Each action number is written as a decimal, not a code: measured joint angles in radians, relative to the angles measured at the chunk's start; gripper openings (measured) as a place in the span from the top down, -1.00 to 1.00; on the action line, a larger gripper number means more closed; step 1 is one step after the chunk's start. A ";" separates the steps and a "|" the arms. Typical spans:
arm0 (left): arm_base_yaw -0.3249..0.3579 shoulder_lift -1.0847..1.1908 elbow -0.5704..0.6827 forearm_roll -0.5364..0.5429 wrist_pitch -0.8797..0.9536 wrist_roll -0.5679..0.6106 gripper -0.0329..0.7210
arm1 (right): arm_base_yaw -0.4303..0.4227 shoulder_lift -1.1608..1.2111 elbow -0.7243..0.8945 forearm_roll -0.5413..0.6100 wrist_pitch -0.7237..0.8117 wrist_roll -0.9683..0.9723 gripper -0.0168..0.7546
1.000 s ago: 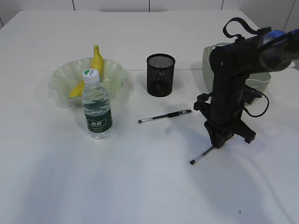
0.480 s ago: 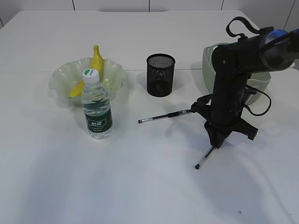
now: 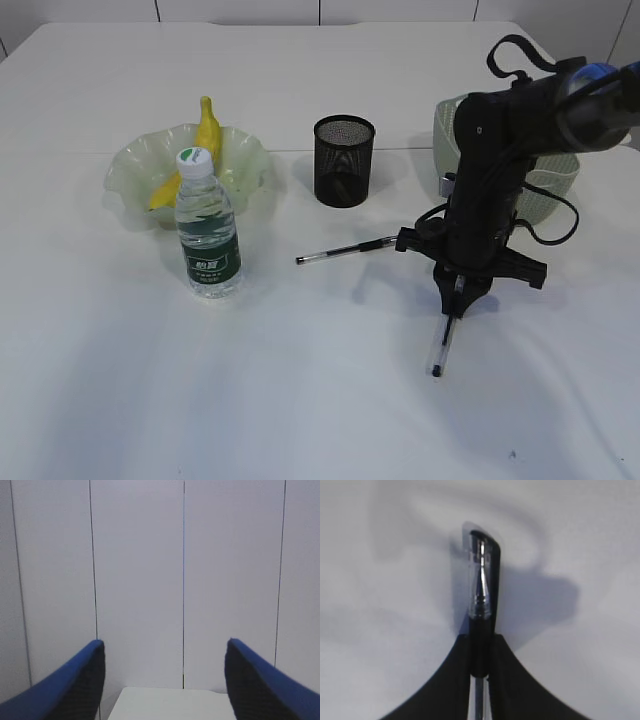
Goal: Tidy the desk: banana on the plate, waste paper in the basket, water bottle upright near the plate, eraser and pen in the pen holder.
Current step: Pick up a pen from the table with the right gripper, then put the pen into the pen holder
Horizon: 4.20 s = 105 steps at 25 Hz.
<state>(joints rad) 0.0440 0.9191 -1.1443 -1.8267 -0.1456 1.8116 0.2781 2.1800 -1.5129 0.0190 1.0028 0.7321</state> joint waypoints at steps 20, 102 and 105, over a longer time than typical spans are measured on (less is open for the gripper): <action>0.000 0.000 0.000 -0.001 0.000 0.000 -0.42 | 0.000 0.002 -0.018 0.007 -0.002 -0.473 0.82; 0.000 0.082 0.000 0.056 0.025 0.004 -0.35 | 0.021 0.206 -0.518 -0.215 -1.050 -0.651 0.82; 0.000 0.082 0.000 0.075 0.026 0.004 -0.35 | 0.030 0.213 -0.518 -0.216 -1.051 -0.651 0.82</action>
<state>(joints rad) 0.0440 1.0012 -1.1443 -1.7516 -0.1199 1.8156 0.3083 2.3928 -2.0312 -0.1972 -0.0483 0.0815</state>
